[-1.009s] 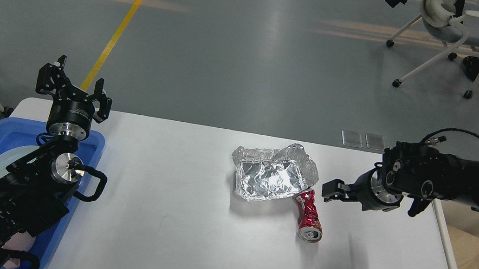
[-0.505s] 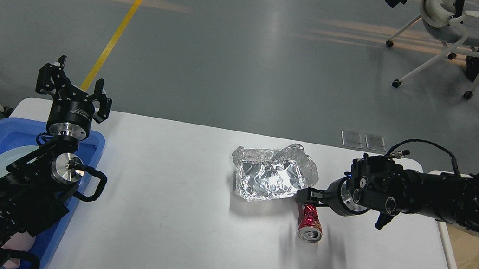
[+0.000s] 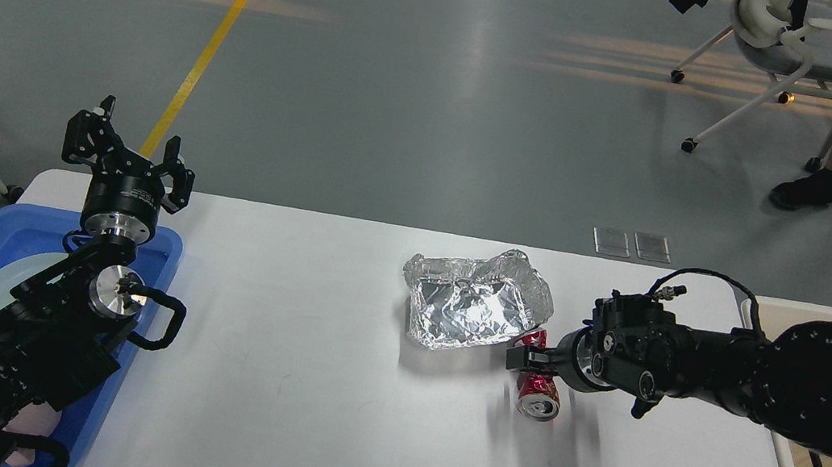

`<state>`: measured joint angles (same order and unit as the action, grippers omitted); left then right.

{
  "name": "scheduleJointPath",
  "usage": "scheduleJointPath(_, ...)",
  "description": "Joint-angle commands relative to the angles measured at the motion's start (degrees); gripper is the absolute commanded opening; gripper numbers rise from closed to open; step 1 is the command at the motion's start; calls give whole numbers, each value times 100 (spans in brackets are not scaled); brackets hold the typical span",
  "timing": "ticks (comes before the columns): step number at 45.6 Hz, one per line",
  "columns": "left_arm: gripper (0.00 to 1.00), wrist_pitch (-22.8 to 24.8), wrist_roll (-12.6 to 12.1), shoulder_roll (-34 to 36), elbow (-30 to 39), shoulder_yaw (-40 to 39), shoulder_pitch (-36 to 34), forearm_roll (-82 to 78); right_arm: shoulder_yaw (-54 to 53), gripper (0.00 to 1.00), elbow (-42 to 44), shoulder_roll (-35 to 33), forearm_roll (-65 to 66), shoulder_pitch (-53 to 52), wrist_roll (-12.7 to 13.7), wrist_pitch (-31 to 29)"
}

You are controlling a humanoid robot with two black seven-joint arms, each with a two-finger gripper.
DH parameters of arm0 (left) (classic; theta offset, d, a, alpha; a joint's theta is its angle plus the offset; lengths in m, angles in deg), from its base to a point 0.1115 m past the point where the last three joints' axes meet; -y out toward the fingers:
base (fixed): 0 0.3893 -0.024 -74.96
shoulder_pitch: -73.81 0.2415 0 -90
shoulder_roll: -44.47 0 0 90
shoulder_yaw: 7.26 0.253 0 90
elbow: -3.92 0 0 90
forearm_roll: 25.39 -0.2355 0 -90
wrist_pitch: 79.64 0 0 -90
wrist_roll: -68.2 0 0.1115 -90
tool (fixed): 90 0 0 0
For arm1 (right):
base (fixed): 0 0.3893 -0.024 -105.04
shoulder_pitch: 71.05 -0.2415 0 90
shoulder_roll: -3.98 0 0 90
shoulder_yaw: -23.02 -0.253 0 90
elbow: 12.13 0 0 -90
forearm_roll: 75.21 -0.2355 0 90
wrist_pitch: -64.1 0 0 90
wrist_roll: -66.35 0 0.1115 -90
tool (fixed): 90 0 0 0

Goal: Tidy desktop
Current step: 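Reach the right gripper over the red can and grasp it, then lift the red can and drop it into the bin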

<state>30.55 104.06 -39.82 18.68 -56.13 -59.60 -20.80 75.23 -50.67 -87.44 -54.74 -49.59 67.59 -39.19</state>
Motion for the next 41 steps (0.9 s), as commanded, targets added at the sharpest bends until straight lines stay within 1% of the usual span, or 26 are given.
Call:
scheduleJointPath(1, 96, 2, 0, 0, 0, 0, 0, -2, 34, 100, 4, 2, -8, 17, -1, 124)
scheduleJointPath(8, 96, 2, 0, 0, 0, 0, 0, -10, 52, 99, -5, 11, -8, 78, -1, 221)
scheduleJointPath(15, 96, -7, 0, 0, 0, 0, 0, -2, 60, 92, -5, 28, -8, 96, -1, 256)
scheduleJointPath(16, 96, -7, 0, 0, 0, 0, 0, -2, 60, 89, -5, 28, -8, 113, -1, 265)
scheduleJointPath(17, 96, 2, 0, 0, 0, 0, 0, -2, 69, 83, -5, 28, -8, 113, -1, 265)
scheduleJointPath(20, 96, 2, 0, 0, 0, 0, 0, -2, 78, 61, -31, 28, -8, 113, 7, 265)
scheduleJointPath(23, 96, 2, 0, 0, 0, 0, 0, -2, 78, 46, -49, 37, -8, 131, 16, 256)
scheduleJointPath(25, 96, -7, 0, 0, 0, 0, 0, -2, 78, 34, -57, 37, -8, 148, 25, 256)
scheduleJointPath(27, 96, 2, 0, 0, 0, 0, 0, -2, 87, 19, -75, 46, -17, 148, 69, 239)
scheduleJointPath(30, 96, 2, 0, 0, 0, 0, 0, -2, 87, 3, -75, 28, -17, 148, 192, 195)
scheduleJointPath(31, 96, 2, 0, 0, 0, 0, 0, -2, 87, 0, -75, 11, -26, 148, 236, 177)
scheduleJointPath(37, 96, -6, 0, 0, 0, 0, 0, -10, 96, 0, -110, -51, -35, 113, 412, 90)
scheduleJointPath(38, 96, -7, 0, 0, 0, 0, 0, -2, 130, 0, -162, -155, -26, 44, 429, -41)
scheduleJointPath(41, 96, -6, 0, 0, 0, 0, 0, -2, 183, 0, -294, -349, -35, -97, 429, -156)
